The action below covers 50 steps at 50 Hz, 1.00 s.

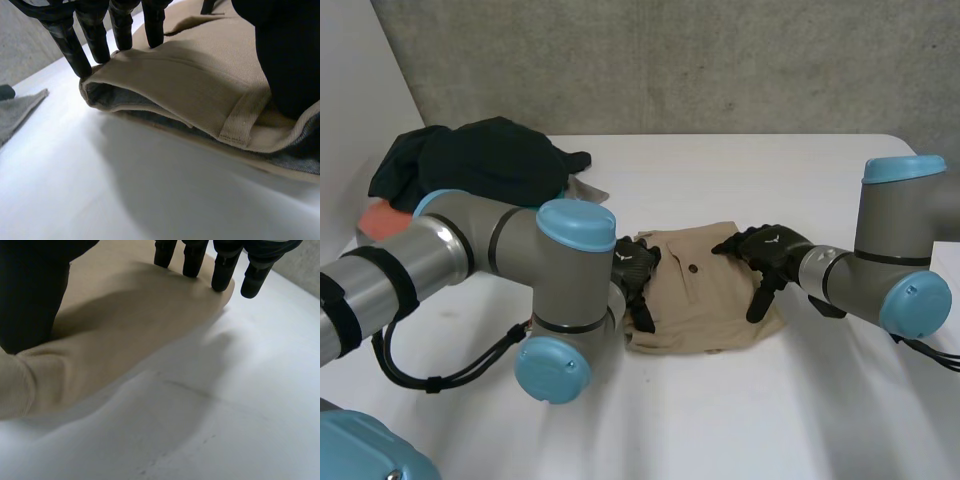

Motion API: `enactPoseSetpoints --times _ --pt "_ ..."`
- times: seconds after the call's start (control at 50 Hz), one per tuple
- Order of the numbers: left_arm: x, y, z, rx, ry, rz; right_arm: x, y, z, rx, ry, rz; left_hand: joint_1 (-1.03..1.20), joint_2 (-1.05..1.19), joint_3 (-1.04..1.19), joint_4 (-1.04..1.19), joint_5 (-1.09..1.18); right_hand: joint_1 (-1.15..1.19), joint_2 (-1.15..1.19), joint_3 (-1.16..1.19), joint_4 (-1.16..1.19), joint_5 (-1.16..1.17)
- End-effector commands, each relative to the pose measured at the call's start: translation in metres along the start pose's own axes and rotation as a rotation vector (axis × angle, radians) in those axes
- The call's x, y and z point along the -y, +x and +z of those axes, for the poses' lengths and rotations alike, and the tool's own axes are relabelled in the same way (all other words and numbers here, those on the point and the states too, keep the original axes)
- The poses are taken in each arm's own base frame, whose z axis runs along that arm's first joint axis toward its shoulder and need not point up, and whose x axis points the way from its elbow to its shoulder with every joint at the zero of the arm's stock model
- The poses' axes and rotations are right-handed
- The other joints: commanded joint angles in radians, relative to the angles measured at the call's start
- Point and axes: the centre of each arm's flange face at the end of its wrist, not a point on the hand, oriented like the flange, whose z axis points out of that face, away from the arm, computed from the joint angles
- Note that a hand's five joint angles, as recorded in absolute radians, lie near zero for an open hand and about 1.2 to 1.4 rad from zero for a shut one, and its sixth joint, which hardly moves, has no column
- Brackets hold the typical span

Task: Fold the laundry.

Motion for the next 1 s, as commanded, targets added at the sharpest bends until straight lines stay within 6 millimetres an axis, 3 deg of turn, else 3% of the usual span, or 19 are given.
enactPoseSetpoints --times 0.02,0.1,0.14,0.26,0.3,0.4,0.48,0.58,0.7,0.76,0.78,0.8,0.92,1.0 --pt "0.064 -0.011 -0.027 -0.023 0.183 -0.024 0.045 0.006 -0.028 -0.078 0.162 -0.015 -0.021 -0.018 -0.025 -0.027 -0.047 0.010 0.014 -0.019 -0.031 -0.048" --pt "0.108 -0.022 -0.055 -0.054 0.338 -0.034 0.069 0.019 -0.057 -0.188 0.290 0.070 -0.022 -0.019 -0.026 -0.028 -0.048 0.010 0.014 -0.019 -0.031 -0.048" --pt "0.110 -0.024 -0.056 -0.060 0.351 -0.036 0.069 0.019 -0.063 -0.214 0.304 0.123 -0.022 -0.019 -0.026 -0.028 -0.048 0.010 0.014 -0.019 -0.031 -0.048" --pt "0.120 -0.030 -0.064 -0.180 0.401 -0.021 0.039 0.034 -0.068 -0.265 0.239 0.333 -0.015 -0.013 -0.019 -0.021 -0.041 0.010 0.014 -0.019 -0.031 -0.048" --pt "0.122 -0.025 -0.069 -0.250 0.416 -0.009 0.024 0.028 -0.069 -0.220 0.185 0.373 -0.015 -0.013 -0.019 -0.021 -0.041 0.010 0.014 -0.019 -0.031 -0.048" --pt "0.121 -0.016 -0.087 -0.471 0.422 -0.004 -0.004 0.008 -0.060 -0.066 0.110 0.417 -0.004 -0.001 -0.007 -0.009 -0.029 0.010 0.014 -0.019 -0.031 -0.048" --pt "0.122 -0.015 -0.092 -0.507 0.422 -0.020 -0.015 -0.006 -0.054 0.045 0.092 0.447 -0.004 -0.001 -0.007 -0.009 -0.029 0.010 0.014 -0.019 -0.031 -0.048" --pt "0.123 -0.014 -0.093 -0.511 0.426 -0.024 -0.031 -0.011 -0.039 0.063 0.073 0.452 -0.004 -0.001 -0.007 -0.009 -0.029 0.010 0.014 -0.019 -0.031 -0.048" --pt "0.122 -0.011 -0.094 -0.518 0.420 -0.024 -0.034 -0.007 -0.023 0.049 0.119 0.425 -0.004 -0.001 -0.007 -0.009 -0.029 0.031 0.036 0.002 -0.009 -0.027" --pt "0.122 -0.010 -0.094 -0.519 0.421 -0.023 -0.034 -0.006 -0.015 0.040 0.137 0.412 -0.004 -0.001 -0.007 -0.009 -0.029 0.474 0.478 0.445 0.433 0.416" --pt "0.122 -0.010 -0.094 -0.519 0.421 -0.023 -0.033 -0.004 -0.010 0.023 0.147 0.403 -0.004 -0.001 -0.007 -0.009 -0.029 1.030 1.035 1.001 0.990 0.972" --pt "0.121 -0.010 -0.094 -0.520 0.419 -0.024 -0.031 -0.002 -0.008 0.014 0.151 0.399 -0.004 -0.001 -0.007 -0.009 -0.029 1.230 1.234 1.200 1.189 1.171" --pt "0.122 -0.011 -0.094 -0.518 0.420 -0.024 -0.018 0.024 -0.006 -0.129 0.206 0.397 -0.004 -0.001 -0.007 -0.009 -0.029 1.232 1.236 1.202 1.191 1.173" --pt "0.122 -0.011 -0.094 -0.517 0.423 -0.023 0.004 0.059 -0.004 -0.241 0.300 0.374 -0.004 -0.001 -0.007 -0.009 -0.029 1.232 1.236 1.202 1.191 1.173"
